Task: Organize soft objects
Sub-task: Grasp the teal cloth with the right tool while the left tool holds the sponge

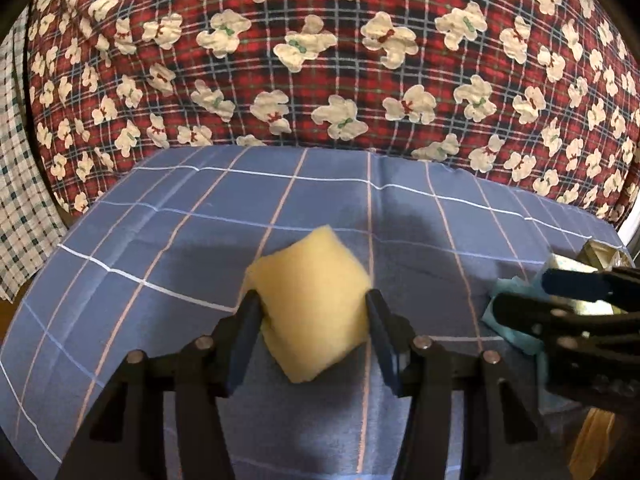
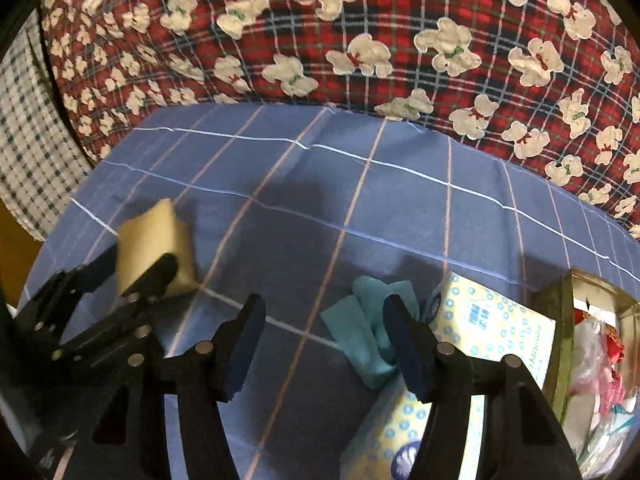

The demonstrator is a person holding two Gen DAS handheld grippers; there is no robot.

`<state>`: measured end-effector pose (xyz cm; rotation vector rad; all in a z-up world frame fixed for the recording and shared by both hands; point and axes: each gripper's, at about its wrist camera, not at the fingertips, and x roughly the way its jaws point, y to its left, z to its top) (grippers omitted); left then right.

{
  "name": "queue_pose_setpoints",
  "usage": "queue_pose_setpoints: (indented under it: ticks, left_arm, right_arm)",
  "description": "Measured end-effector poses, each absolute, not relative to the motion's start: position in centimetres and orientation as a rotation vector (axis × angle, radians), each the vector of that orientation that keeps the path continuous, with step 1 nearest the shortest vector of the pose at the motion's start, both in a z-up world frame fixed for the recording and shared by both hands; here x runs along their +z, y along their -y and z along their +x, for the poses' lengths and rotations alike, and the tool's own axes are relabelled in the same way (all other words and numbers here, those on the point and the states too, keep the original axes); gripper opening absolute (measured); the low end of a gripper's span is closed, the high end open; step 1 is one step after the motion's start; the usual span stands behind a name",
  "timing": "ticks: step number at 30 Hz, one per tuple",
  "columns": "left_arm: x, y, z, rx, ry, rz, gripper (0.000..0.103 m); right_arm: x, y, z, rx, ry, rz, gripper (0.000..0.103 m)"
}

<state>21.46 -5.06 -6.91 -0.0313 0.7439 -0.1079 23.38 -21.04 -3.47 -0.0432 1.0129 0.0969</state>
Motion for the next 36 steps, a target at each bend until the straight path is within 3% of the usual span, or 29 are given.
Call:
queue_pose_setpoints:
  ticks: [6,11,21,22,36]
  left_arm:
    - [-7.0,4.8,21.4,-0.116,-0.748,-0.051,0.052]
    - [-7.0,4.7,21.3,-0.119,-0.746,-0.056,0.052]
    - [-7.1,4.6,21.1,-0.122,-0.746,-0.060,0.052]
    - [-7.1,4.6,21.1,-0.122,-0.745,-0.061,0.052]
    - [-6.9,4.4,20.6,-0.133,-0.720,-0.082,0.052]
  right_arm:
    - [-5.5,21.0,25.0,0.046,-1.093,-0.071,0.061]
    - [-6.3,20.9,25.5,0.037,-1.142,-0.102,0.042]
    - [-6.6,20.9,26.0,0.024,-1.162,-0.181,0.017]
    - [-6.5,20.9,26.0,0.019,-1.159,-0.186,0.007]
    - [-2.7,19.7,22.0,0.183,-1.012,-0.069,0.006]
